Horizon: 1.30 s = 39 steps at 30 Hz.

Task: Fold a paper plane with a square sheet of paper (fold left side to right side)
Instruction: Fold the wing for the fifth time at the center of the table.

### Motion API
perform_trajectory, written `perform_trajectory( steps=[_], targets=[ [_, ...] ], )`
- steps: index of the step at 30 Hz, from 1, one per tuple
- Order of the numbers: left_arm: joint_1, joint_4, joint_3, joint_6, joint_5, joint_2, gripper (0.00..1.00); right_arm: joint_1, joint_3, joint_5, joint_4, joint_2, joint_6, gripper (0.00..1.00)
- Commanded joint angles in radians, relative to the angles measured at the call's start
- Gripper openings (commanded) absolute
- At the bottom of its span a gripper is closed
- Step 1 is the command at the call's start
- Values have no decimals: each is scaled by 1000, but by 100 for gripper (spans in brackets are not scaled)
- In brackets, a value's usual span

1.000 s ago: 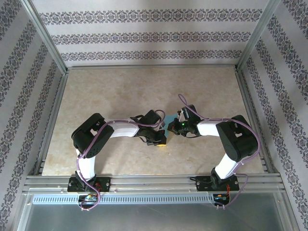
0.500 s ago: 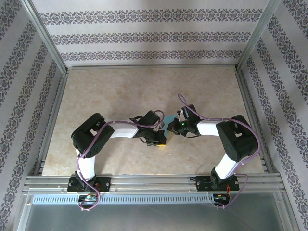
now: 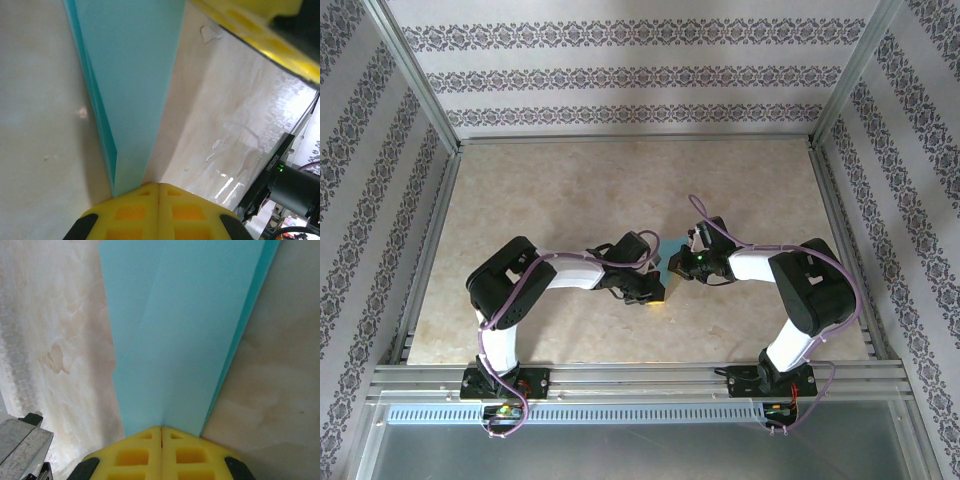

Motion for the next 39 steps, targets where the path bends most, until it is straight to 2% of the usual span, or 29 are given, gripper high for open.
perform_trajectory(
  steps=[1, 11, 18, 23, 28, 39],
  targets=[
    [-41, -60, -54, -31, 10, -15, 0, 11, -25, 134, -135, 65, -22, 0],
    [-52, -42, -108, -52, 6, -98, 0, 13, -25, 132, -138, 54, -24, 0],
    [21, -159, -26, 27, -14, -219, 0, 19, -25, 135, -138, 42, -21, 0],
    [66, -224, 42, 100, -5, -163, 0, 22, -19, 135, -144, 44, -19, 0],
    [66, -247, 127, 141, -15, -76, 0, 23, -17, 139, -148, 43, -19, 0],
    [56, -281, 182, 174, -57, 48, 0, 26, -10, 134, -156, 38, -24, 0]
  ],
)
